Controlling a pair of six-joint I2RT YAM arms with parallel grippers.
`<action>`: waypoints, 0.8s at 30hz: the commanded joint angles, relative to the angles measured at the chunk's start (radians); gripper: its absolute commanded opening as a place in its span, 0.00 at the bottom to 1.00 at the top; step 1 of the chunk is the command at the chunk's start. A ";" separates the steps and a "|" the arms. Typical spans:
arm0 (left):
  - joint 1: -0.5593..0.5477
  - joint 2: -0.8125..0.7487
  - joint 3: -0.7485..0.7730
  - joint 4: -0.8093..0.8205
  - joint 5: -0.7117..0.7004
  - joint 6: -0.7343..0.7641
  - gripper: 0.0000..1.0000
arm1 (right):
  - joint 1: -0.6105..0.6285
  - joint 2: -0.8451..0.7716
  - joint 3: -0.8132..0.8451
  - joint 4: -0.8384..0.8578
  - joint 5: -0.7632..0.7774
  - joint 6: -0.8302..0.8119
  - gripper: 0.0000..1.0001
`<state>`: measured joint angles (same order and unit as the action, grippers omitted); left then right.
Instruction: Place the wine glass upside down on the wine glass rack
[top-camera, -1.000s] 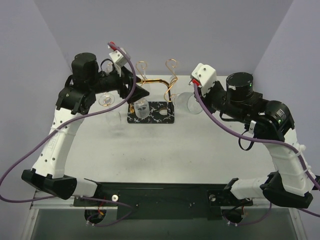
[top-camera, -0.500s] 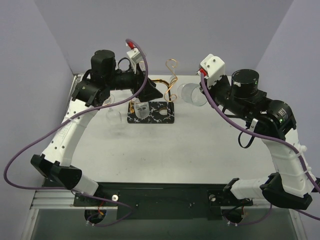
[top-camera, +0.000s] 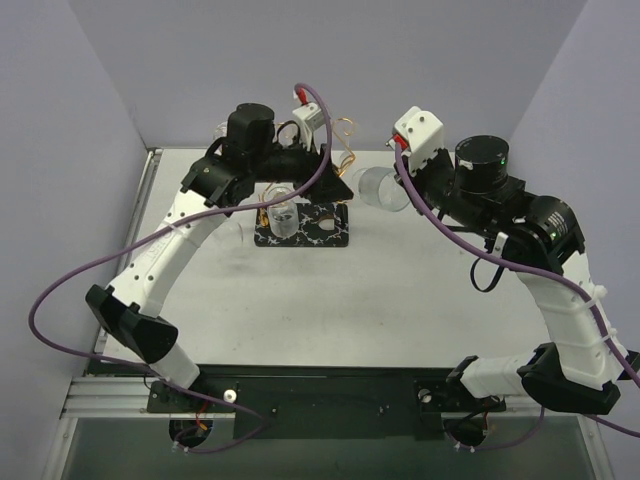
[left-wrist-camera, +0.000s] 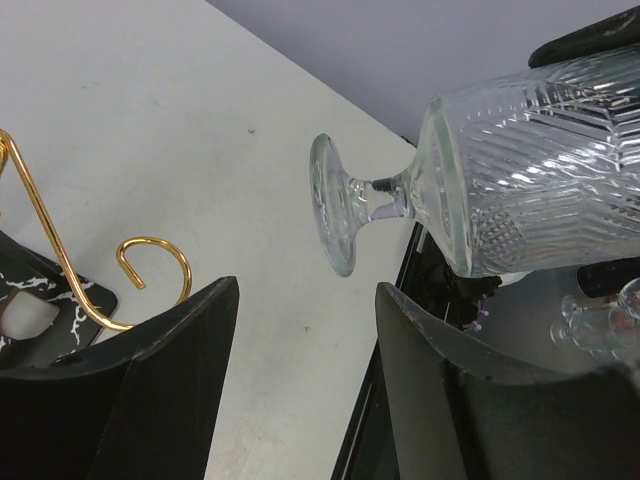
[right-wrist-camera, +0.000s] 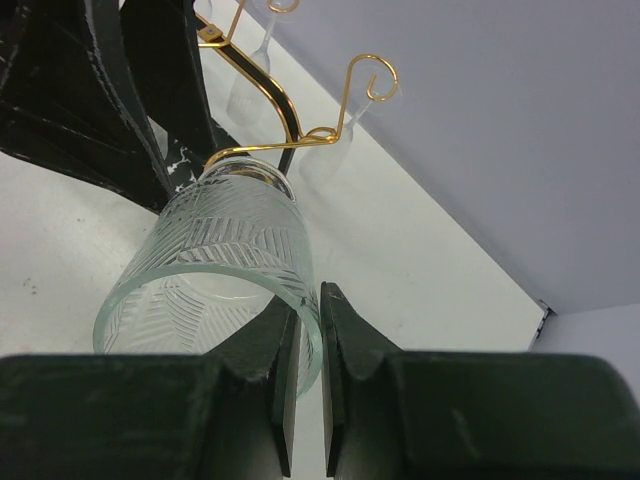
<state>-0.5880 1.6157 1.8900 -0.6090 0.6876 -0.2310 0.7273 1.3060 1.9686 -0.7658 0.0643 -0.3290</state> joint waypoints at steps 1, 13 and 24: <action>-0.015 0.026 0.060 0.022 -0.030 -0.025 0.66 | 0.000 -0.019 0.023 0.099 0.000 0.021 0.00; -0.041 0.059 0.089 0.049 -0.007 -0.053 0.61 | -0.002 -0.024 0.004 0.103 0.003 0.016 0.00; -0.050 0.058 0.074 0.068 0.001 -0.060 0.45 | -0.002 -0.024 -0.011 0.106 -0.004 0.022 0.00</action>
<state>-0.6308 1.6791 1.9343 -0.5945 0.6773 -0.2813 0.7273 1.3060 1.9564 -0.7643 0.0635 -0.3286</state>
